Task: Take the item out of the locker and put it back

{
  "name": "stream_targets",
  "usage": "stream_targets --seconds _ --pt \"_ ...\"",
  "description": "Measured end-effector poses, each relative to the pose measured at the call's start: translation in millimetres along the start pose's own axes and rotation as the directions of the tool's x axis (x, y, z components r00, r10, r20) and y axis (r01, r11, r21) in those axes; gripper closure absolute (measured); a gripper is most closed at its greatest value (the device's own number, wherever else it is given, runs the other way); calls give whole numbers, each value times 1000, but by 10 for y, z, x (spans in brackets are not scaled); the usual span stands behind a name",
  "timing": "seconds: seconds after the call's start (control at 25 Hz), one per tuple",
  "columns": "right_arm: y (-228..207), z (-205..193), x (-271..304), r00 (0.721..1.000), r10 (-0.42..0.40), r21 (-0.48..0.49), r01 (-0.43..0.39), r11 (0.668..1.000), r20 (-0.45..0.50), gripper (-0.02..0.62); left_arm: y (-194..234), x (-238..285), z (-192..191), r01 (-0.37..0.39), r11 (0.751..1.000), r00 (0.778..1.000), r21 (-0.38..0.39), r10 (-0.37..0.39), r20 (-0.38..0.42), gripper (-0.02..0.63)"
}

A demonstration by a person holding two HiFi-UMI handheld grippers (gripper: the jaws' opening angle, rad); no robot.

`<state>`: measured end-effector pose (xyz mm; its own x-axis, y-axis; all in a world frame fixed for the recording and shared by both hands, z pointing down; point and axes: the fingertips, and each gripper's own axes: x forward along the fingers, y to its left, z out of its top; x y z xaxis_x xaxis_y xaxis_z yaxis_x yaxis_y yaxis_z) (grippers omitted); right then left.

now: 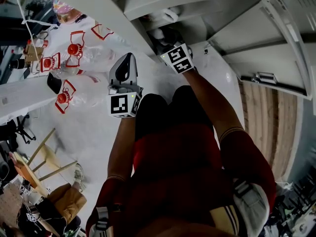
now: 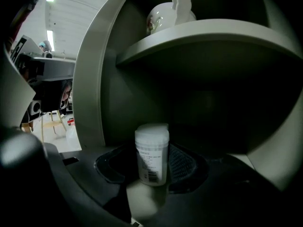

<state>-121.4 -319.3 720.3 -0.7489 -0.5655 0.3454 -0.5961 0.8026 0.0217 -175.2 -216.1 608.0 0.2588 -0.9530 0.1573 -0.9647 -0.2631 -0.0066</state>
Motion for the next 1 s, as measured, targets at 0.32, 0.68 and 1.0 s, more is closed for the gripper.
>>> stream_targets --seconds 0.32,0.68,1.0 --pt "28 -116 10 999 2 -6 -2 1000 -37 400 39 -40 20 0 1000 1000 9 0 -5 600" --pt "3 -237 -2 996 18 -6 -19 1000 -89 399 1 -73 -47 15 1000 1000 -10 -15 -25 600" --pt "-2 -237 -138 994 40 -8 -41 999 -101 344 -53 -98 -4 31 999 999 -6 -31 -32 600"
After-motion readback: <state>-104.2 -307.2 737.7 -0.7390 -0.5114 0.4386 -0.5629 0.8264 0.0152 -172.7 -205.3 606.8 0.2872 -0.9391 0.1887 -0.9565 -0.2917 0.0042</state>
